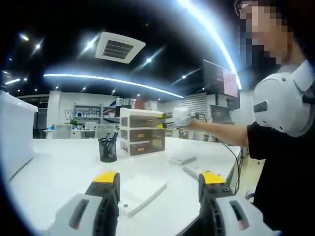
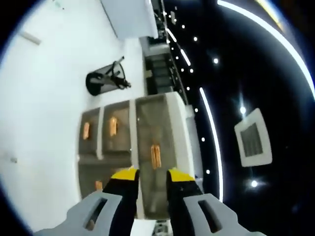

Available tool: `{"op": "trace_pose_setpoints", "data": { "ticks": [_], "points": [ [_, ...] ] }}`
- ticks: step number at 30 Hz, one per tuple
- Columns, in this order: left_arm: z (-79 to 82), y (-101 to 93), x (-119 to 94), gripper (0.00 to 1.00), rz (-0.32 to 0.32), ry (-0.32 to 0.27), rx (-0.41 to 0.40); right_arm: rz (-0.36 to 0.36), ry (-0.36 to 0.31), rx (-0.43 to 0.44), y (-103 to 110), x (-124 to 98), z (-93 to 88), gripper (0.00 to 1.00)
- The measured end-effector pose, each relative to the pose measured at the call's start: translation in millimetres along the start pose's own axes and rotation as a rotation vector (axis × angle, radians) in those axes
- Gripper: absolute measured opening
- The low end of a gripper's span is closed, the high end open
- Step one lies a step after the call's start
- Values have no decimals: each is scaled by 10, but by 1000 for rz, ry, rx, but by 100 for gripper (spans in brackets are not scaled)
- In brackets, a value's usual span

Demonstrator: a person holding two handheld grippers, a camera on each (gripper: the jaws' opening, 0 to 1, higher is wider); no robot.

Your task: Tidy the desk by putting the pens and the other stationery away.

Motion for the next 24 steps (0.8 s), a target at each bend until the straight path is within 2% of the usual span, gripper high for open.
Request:
{"op": "trace_pose_setpoints", "data": {
  "ticks": [12,19,24],
  "points": [
    [-3,18,-5,64,7,3,-2,-15,9,-49,2,178,-22,17],
    [-7,20,6,64,7,6,-4,-38,-1,-79,-28,186,-21,10],
    [-7,6,26,64,2,7,-5,-51,-2,-123,-24,194,-19,8]
  ]
}}
Point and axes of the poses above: the point that each gripper's makers call its tool centre point, and the gripper's own axes: x roughly forward along the fingers, y roughly to its left, z roughly out of its top, the point moved 7 cm from there along -x, roughly backward along the fingers, and after that the axes turned 3 degrees about -x, right-handed, at the moved point
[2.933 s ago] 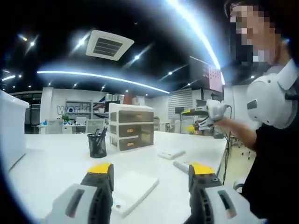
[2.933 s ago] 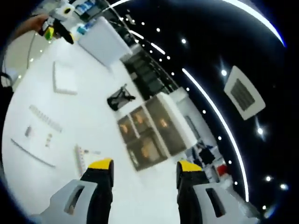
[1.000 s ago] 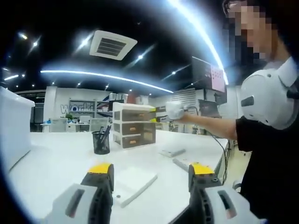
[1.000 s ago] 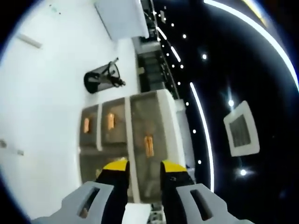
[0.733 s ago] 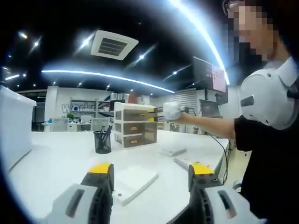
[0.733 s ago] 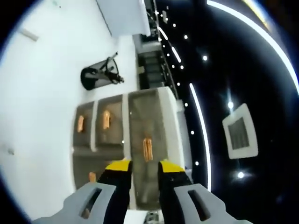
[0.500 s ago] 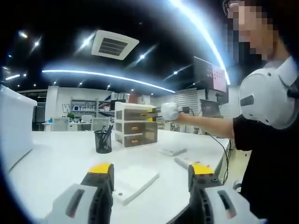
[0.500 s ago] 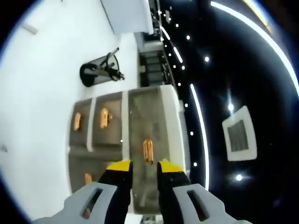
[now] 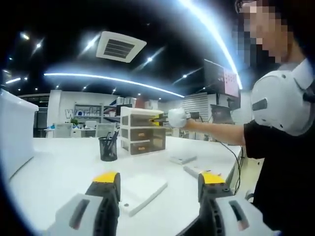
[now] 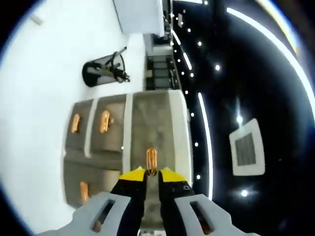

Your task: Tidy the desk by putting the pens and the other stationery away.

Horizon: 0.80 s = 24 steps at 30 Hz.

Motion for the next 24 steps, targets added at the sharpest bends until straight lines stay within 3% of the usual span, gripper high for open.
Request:
{"op": "trace_pose_setpoints", "data": {
  "ticks": [3,15,24],
  "points": [
    [4,-6,3,64,-2,-2,0,-10,4,-29,21,3,3,7],
    [2,-18,-21,64,1,-6,-6,-24,-8,-16,18,-21,11,6],
    [8,-44,-2,64,-8,-6,-5,-35,-22,-19,18,-150,60,6]
  ]
}}
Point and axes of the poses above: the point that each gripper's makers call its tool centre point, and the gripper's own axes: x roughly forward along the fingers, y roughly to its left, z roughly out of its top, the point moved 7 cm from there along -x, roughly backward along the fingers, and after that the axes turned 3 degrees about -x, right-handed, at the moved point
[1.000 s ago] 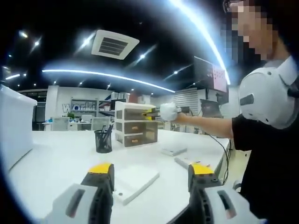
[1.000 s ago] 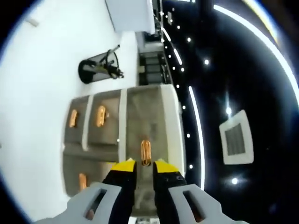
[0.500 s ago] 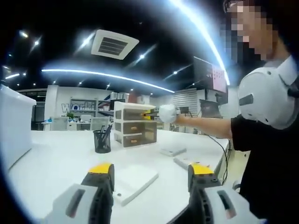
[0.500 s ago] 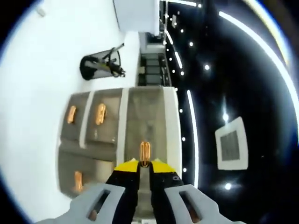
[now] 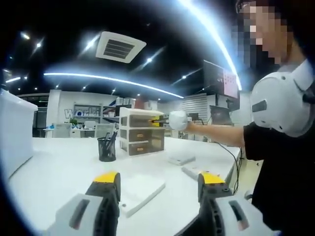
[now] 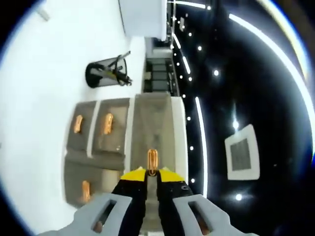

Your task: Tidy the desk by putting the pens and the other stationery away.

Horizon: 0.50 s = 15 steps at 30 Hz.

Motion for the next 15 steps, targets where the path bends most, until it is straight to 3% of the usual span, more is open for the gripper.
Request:
{"op": "trace_pose_setpoints", "data": {
  "ticks": [15],
  "points": [
    [17,-84,10,63,-27,-9,0,-15,-19,-13,22,-248,75,5]
  ]
}}
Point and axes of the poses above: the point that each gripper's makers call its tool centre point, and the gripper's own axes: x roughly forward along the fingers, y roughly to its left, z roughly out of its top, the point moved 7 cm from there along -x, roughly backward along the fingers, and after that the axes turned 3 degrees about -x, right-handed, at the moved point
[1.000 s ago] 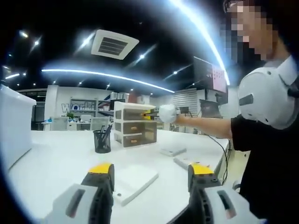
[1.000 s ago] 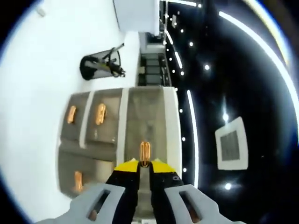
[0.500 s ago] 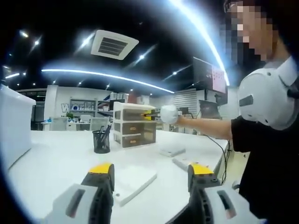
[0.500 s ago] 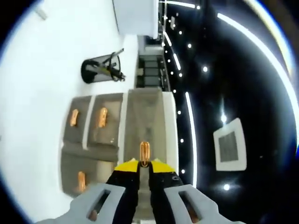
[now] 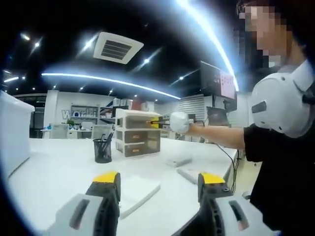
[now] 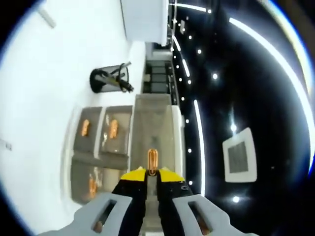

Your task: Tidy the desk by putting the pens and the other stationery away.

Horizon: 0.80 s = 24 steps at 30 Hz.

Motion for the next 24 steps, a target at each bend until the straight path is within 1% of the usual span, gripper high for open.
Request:
{"op": "trace_pose_setpoints", "data": {
  "ticks": [9,24],
  "points": [
    [7,-42,4,63,-14,-3,2,-13,-12,-5,9,-138,54,5],
    [52,-80,43,63,-30,2,7,-27,-27,-10,14,-226,95,5]
  ]
}}
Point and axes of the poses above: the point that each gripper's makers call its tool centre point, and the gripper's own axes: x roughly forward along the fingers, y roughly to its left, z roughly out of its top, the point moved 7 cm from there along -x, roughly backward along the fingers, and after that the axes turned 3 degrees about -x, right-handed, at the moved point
